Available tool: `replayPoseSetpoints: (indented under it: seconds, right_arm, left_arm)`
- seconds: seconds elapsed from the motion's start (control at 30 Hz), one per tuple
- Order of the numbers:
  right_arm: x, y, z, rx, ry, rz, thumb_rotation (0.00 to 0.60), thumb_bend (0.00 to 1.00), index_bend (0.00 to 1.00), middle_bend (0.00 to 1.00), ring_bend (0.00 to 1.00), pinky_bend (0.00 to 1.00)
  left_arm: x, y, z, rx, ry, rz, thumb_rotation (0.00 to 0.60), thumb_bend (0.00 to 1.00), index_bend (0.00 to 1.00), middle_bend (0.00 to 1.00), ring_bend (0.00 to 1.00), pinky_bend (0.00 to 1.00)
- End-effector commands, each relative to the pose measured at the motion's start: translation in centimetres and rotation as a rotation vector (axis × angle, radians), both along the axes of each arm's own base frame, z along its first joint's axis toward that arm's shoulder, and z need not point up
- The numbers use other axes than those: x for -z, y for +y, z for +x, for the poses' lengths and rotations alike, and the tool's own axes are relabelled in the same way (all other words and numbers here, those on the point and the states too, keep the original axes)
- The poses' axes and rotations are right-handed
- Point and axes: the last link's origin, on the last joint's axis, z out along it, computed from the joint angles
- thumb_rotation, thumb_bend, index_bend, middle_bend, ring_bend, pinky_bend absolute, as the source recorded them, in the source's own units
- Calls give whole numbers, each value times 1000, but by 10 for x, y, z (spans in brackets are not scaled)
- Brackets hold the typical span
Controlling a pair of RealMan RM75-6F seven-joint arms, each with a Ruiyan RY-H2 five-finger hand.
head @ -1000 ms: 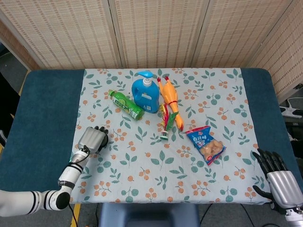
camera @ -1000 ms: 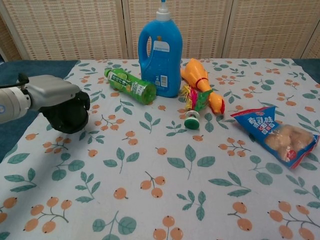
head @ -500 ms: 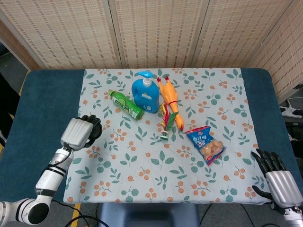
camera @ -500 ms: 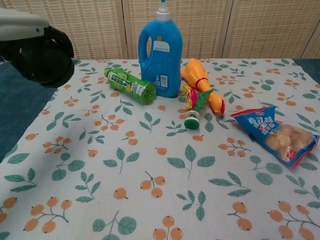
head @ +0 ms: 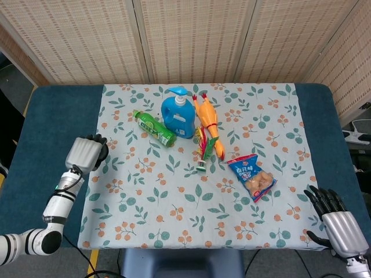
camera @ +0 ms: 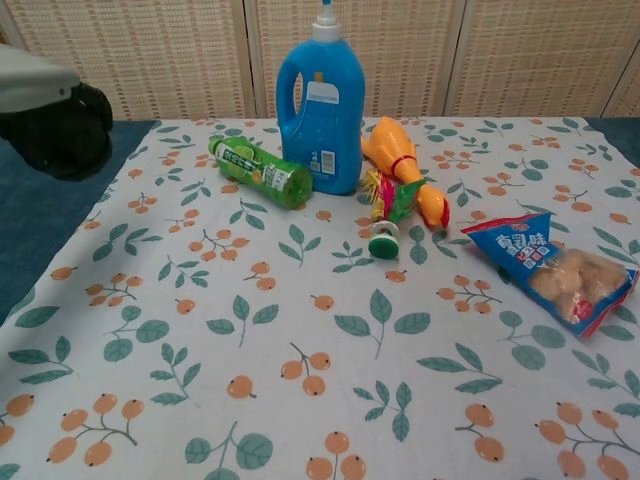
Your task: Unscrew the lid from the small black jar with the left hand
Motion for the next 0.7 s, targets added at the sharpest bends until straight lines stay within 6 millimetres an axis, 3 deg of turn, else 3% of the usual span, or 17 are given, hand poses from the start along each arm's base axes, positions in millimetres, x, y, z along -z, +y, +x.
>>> replayPoseSetpoints:
  seconds: [0.03,0.13,0.33,0.43,0.53,0.7]
  right_arm:
    - [-1,1,1,-3,-4,-6,600,66,0,0,0,0]
    - [1,0,0,-2,-3,1,600,66,0,0,0,0]
    - [7,0,2,-8,4,28,600,66,0,0,0,0]
    - [8,0,2,-5,9,33,600,66,0,0,0,0]
    - [9,0,2,-1,10,33,600,65,0,0,0,0]
    - [7,0,1,3,9,23,600,66,0,0,0,0]
  left_arm:
    - [-57,-50,76,100,-176,-2,600,686,785,749,630,834]
    - [-43,-51,63,52,-131,-62,600,682,785,749,630,834]
    - [21,-35,3,-120,-71,-224,600,676,785,749,630,835]
    - [38,-29,-15,-158,-47,-255,600,673,786,750,630,837]
    - [32,-23,-11,-137,-85,-225,600,672,786,751,631,837]
    - [-30,-25,37,30,-204,-69,600,670,788,757,636,840]
